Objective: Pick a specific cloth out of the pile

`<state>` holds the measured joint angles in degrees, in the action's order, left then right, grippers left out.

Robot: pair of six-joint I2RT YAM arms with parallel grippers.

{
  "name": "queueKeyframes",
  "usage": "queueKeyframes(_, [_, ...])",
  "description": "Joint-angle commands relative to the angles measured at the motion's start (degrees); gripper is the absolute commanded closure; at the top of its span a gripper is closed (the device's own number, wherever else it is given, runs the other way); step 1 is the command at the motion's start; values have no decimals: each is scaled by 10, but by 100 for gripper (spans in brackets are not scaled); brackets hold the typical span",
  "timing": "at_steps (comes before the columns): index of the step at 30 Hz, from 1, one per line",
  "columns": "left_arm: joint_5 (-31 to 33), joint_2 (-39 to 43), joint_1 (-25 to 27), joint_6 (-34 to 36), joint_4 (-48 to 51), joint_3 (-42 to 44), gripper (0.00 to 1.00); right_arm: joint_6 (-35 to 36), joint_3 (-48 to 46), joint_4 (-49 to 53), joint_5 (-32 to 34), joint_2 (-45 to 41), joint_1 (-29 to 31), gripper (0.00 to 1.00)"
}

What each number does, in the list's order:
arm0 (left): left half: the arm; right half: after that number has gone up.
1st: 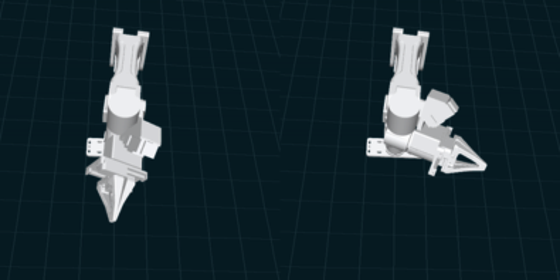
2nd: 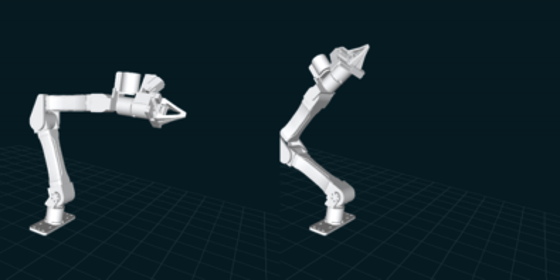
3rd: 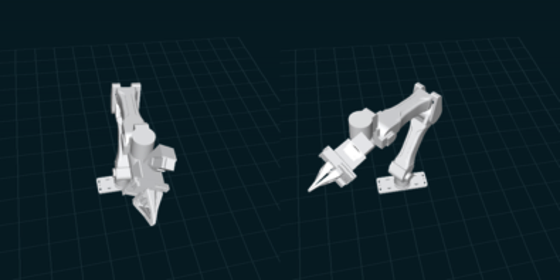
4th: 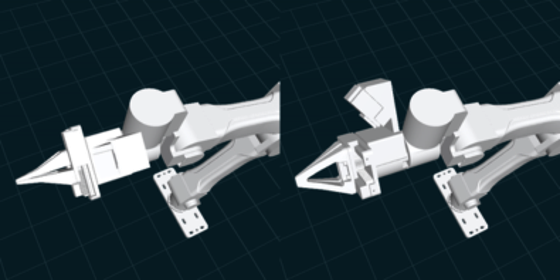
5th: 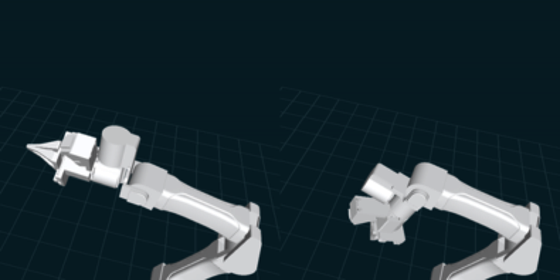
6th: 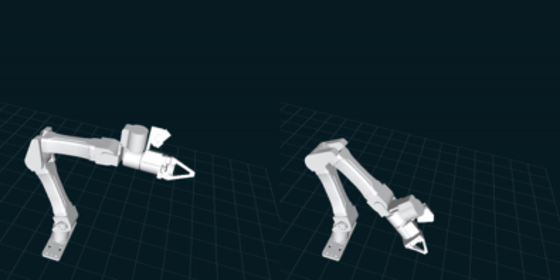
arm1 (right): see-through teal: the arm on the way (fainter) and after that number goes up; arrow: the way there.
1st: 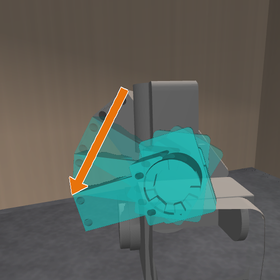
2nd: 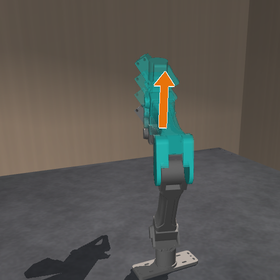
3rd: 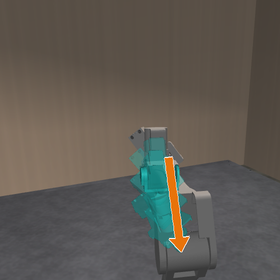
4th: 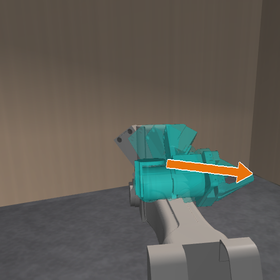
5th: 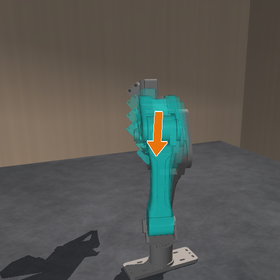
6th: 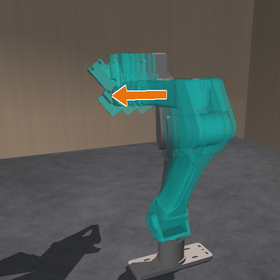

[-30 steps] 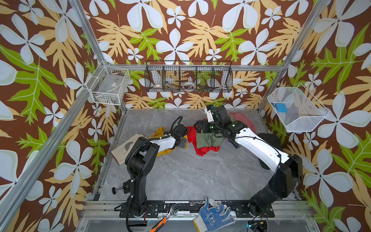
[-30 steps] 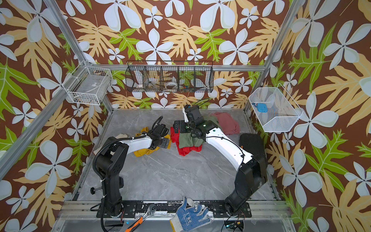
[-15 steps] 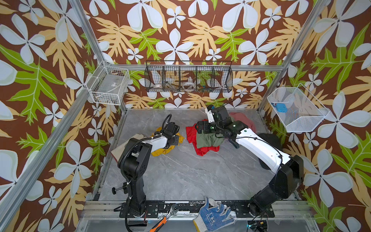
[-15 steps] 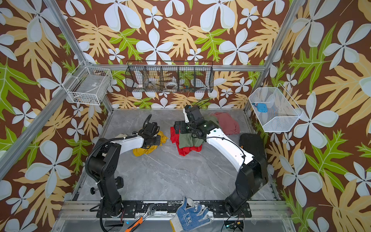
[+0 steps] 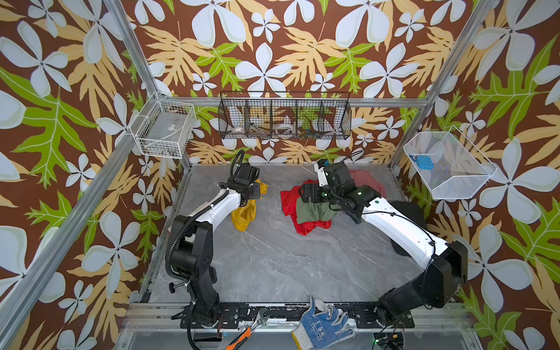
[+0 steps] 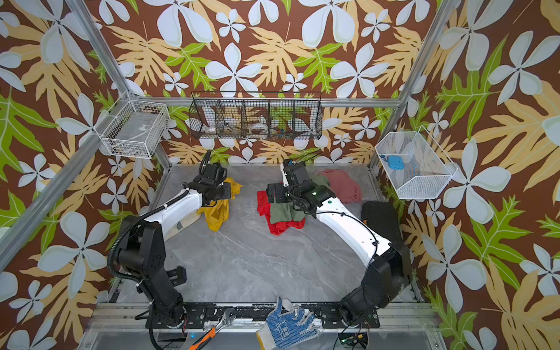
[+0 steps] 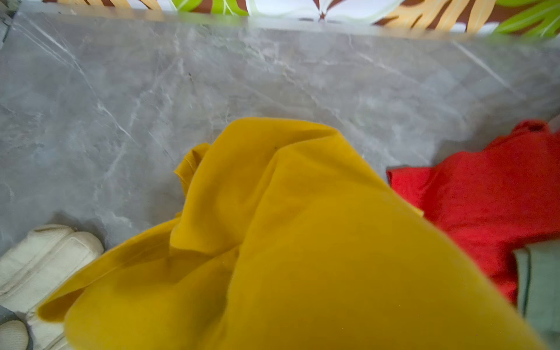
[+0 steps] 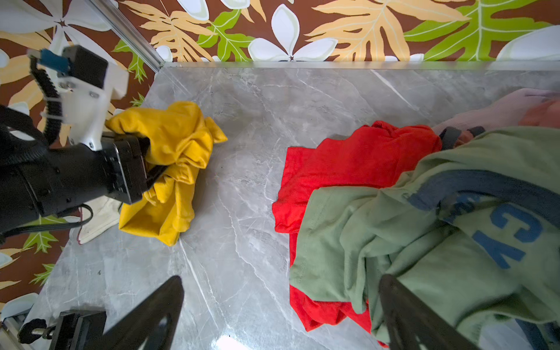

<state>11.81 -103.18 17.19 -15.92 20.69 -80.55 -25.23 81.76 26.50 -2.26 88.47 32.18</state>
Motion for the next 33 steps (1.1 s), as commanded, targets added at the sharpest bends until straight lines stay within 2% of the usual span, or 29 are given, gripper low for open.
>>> queueKeyframes(1, [27,-18,-9,-27,4,-34,100,7,-5,-12,17,-9,1,0])
queueKeyframes(6, [-17,-38,-21,-50,-26,-82,100,8,-17,-18,28,-24,-1,0])
queueKeyframes(14, [19,-152,-42,-56,18,-194,100,7,-29,-17,36,-39,-2,0])
queueKeyframes(18, [29,-185,-46,-49,16,-191,100,8,-40,-15,47,-53,-3,0])
queueKeyframes(22, [65,-203,-46,-43,18,-163,100,7,-56,-15,56,-68,-5,0])
queueKeyframes(33, [72,-215,-46,-26,26,-94,100,7,-101,-15,74,-93,-13,0])
